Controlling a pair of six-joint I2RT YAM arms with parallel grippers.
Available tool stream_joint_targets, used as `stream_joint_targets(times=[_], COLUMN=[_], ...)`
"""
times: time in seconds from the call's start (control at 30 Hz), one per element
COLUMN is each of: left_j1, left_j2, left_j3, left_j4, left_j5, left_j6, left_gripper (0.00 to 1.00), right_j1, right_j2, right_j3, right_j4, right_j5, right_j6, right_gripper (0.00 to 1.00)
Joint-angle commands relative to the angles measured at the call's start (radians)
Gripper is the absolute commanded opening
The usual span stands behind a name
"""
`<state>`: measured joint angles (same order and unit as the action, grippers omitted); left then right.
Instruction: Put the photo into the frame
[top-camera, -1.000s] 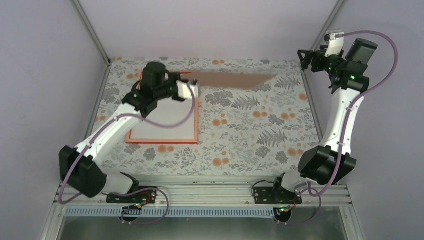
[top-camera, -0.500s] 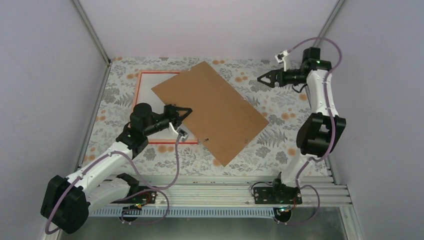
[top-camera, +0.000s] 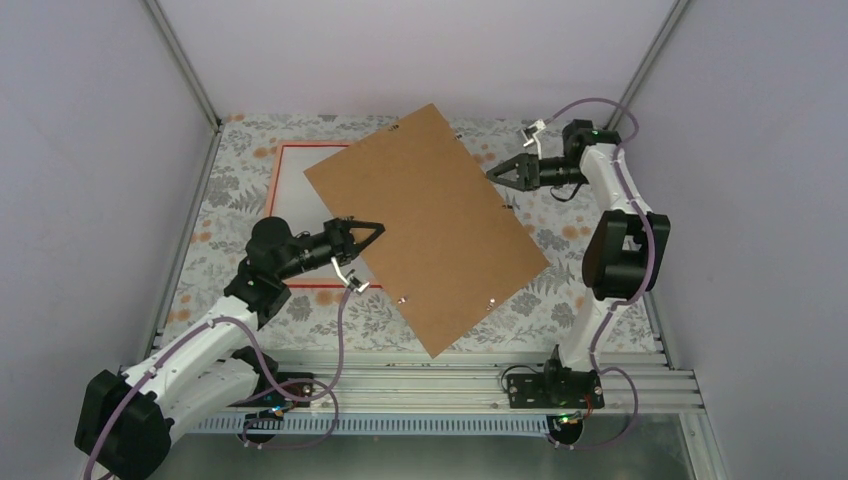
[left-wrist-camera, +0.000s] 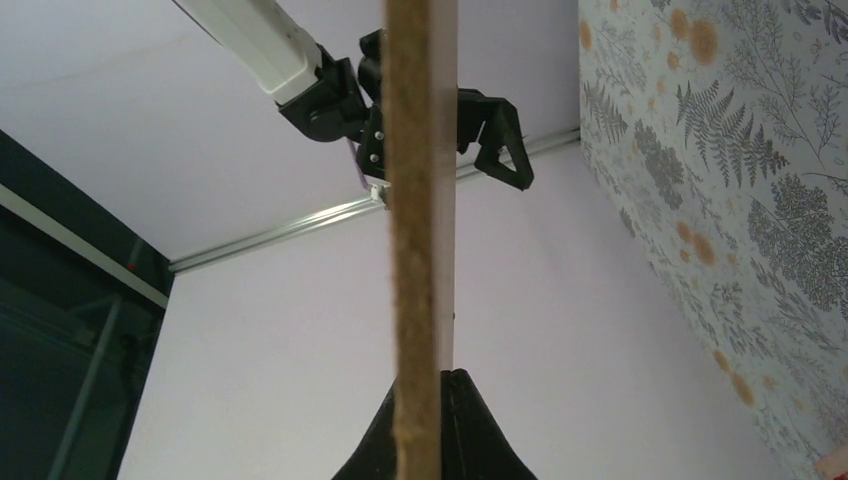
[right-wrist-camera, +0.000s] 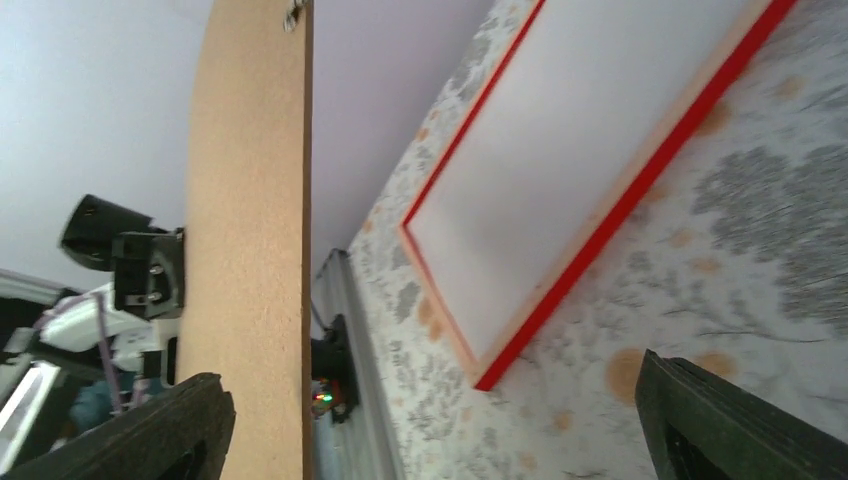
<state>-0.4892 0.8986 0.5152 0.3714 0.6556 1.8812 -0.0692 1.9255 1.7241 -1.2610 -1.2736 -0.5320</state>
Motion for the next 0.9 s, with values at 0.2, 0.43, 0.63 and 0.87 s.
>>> stream_joint_targets(times=[0.2, 0.43, 0.63, 0.87], left_j1=[0.000, 0.001, 0.003, 0.004], left_j2=[-0.020, -0.022, 0.002, 0.054], left_j3=[-0.008, -0.031, -0.080, -0.089], left_j4=[0.112, 0.086, 0.123, 0.136], left_j5=[0.070, 0.040, -0.050, -0.188], left_j6=[0.033, 0.037, 0.044, 0.031], left_gripper=[0.02, 0.03, 0.09, 0.68], right_j1=[0.082, 0.119, 0.146, 0.093], right_j2=[-0.024, -0.069, -0.127, -0.133], right_j3=[-0.122, -0.181, -0.228, -0.234], right_j4=[-0.024, -0.025, -0.023, 0.055], right_j5=[-0.228, -0.291, -0.336, -0.373], right_j6=[-0.011, -0.005, -0.003, 0.082], right_gripper=[0.74, 0.44, 0.03, 0.03])
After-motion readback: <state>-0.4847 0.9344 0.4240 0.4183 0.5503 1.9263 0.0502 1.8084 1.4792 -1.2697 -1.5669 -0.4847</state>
